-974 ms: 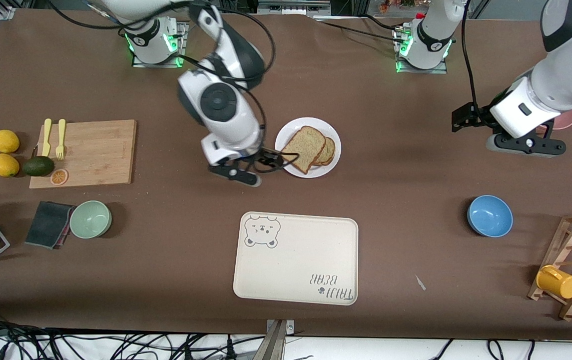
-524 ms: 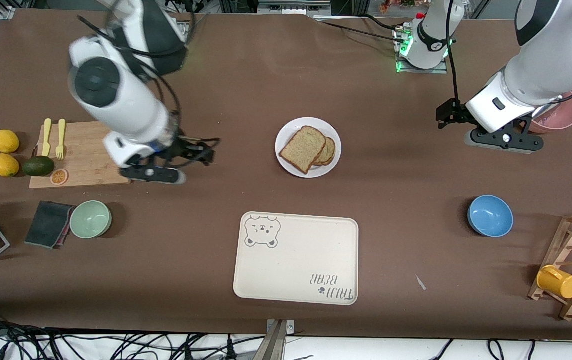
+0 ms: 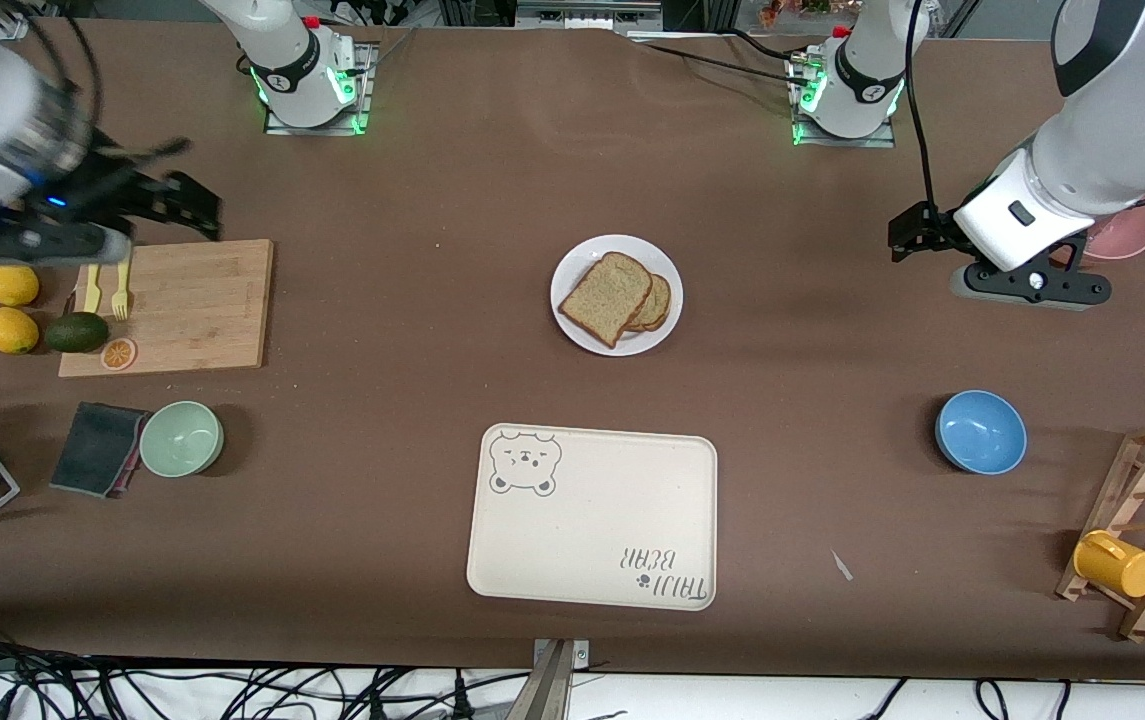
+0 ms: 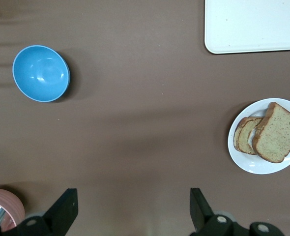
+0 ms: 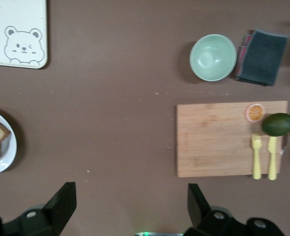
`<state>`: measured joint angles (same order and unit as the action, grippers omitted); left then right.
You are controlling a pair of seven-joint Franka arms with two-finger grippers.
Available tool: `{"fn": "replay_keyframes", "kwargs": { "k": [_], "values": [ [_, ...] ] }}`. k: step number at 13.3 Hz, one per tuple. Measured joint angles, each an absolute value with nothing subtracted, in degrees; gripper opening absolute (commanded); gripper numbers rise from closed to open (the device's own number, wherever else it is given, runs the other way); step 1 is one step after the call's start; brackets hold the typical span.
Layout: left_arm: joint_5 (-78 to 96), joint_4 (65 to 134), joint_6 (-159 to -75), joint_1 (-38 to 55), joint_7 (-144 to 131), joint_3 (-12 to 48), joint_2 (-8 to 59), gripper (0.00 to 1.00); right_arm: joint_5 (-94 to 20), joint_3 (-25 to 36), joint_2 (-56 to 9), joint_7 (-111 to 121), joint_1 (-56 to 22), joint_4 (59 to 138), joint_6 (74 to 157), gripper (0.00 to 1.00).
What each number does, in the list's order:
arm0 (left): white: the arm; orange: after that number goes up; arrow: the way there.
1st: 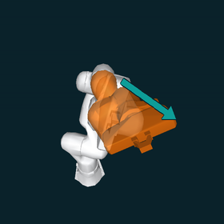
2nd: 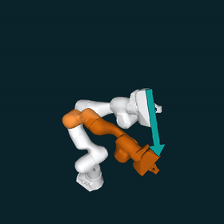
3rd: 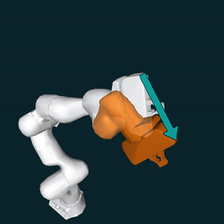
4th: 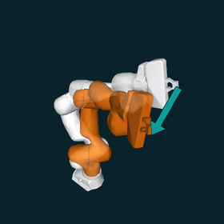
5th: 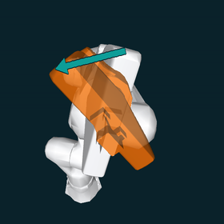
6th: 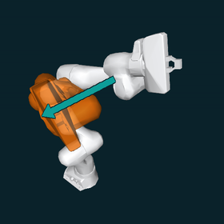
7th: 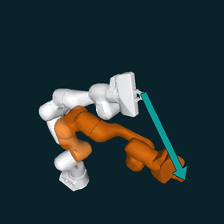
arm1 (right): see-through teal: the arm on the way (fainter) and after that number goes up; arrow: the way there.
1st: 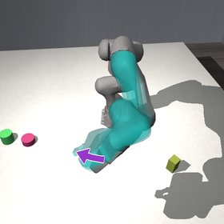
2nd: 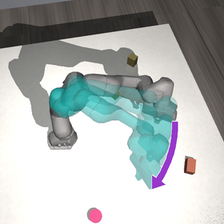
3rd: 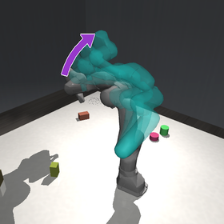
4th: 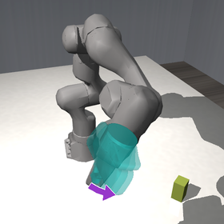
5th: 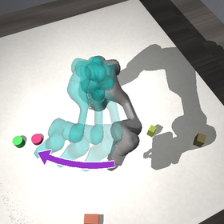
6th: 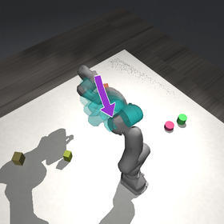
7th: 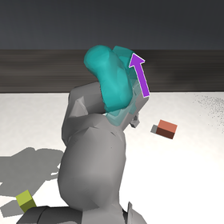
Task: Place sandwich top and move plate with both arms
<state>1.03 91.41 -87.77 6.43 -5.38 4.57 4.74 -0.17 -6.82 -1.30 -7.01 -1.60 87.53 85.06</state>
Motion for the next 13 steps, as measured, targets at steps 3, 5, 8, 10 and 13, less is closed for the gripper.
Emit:
{"fn": "replay_keyframes", "kwargs": {
  "k": [3,5,8,10,13],
  "values": [
    [1.0,91.4,-87.8,6.4,-5.4,4.6,4.7,1.0,-0.2,-2.9,0.7,-2.8,-1.2,88.4,83.2,1.0],
    [1.0,91.4,-87.8,6.4,-5.4,4.6,4.7,1.0,-0.2,-2.9,0.6,-2.6,-1.3,88.8,83.0,1.0],
    [1.0,91.4,-87.8,6.3,-5.4,4.6,4.7,1.0,-0.2,-3.0,0.5,-2.6,-1.4,89.0,83.0,1.0],
    [1.0,91.4,-87.8,6.3,-5.4,4.6,4.7,1.0,-0.2,-3.0,0.5,-2.6,-1.4,89.0,83.0,1.0],
    [1.0,91.4,-87.8,6.1,-5.4,4.6,4.7,1.0,-0.2,-2.8,0.4,-2.6,-1.3,89.1,83.0,1.0]
  ]
}}
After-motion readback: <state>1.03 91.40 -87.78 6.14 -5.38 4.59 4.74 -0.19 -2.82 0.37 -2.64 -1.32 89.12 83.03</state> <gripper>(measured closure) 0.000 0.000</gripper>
